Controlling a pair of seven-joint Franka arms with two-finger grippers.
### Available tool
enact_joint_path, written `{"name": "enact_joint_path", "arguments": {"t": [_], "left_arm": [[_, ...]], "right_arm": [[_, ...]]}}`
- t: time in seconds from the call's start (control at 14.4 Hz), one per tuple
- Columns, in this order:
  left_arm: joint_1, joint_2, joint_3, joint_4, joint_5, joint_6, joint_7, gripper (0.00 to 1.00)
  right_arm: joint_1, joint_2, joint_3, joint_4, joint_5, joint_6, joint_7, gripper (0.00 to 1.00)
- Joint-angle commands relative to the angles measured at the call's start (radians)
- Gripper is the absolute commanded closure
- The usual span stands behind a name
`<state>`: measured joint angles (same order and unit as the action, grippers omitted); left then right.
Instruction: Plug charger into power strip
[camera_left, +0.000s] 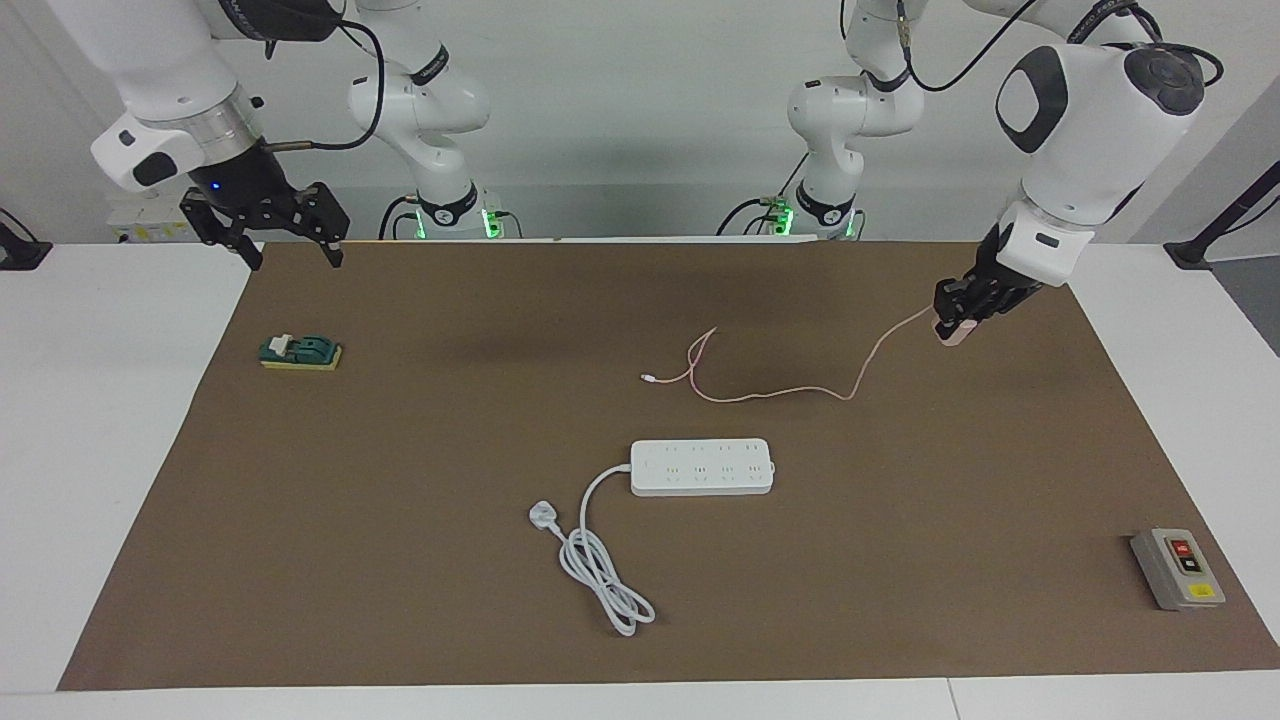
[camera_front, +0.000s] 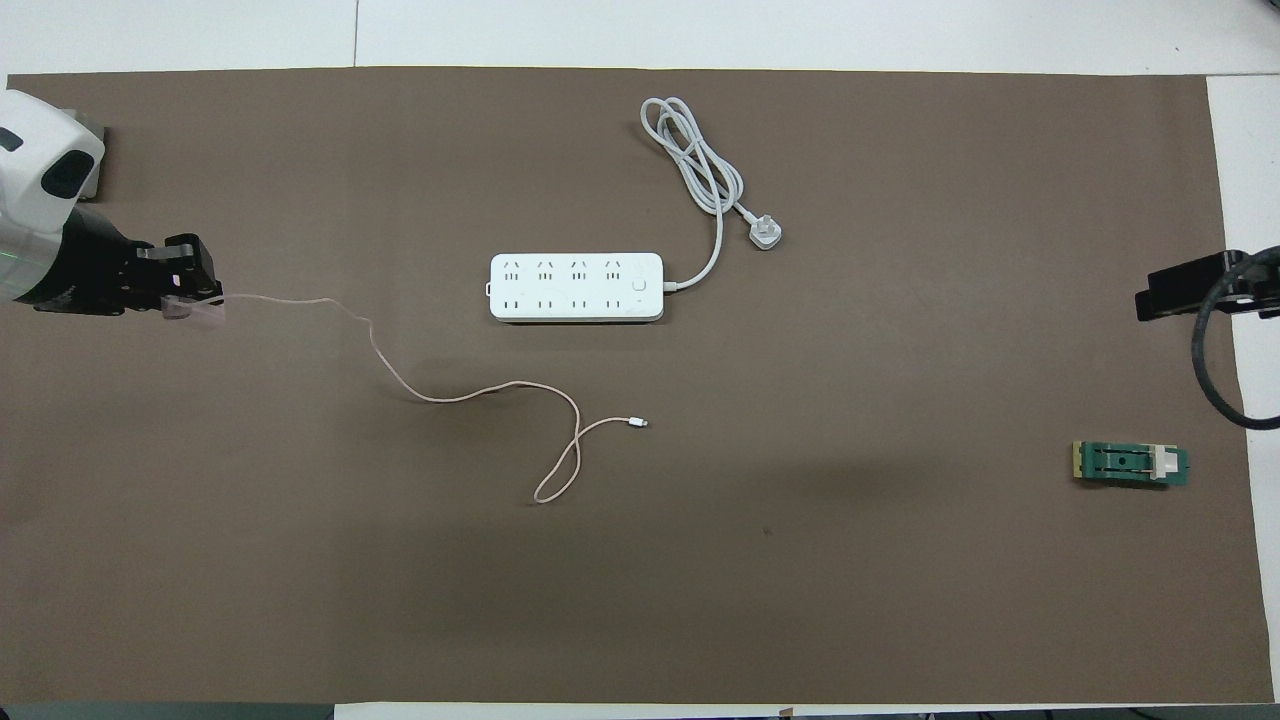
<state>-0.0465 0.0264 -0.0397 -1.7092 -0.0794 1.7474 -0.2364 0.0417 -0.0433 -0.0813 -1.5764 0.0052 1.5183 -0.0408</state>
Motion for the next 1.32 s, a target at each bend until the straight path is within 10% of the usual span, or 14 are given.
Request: {"name": "enact_joint_path", "arguments": {"t": [0.0, 0.21, 1.25], "left_arm": [[0.005, -0.026, -0.005, -0.038, 0.021, 0.091, -0.100, 1.00], [-0.012, -0.034, -0.003, -0.098, 0.023, 0.259, -0.263, 1.00], [-0.260, 0.020, -0.011, -0.102, 0.089, 0.116, -1.624, 1.00]], "right_arm": [[-0.035, -0.055, 0.021, -0.066, -0.027, 0.010, -0.036, 0.00], [-0.037, -0.066, 0.023, -0.070, -0.028, 0.010, -0.036, 0.00], [-0.043, -0.095, 0.023, -0.102, -0.022, 0.011, 0.009, 0.00]]}}
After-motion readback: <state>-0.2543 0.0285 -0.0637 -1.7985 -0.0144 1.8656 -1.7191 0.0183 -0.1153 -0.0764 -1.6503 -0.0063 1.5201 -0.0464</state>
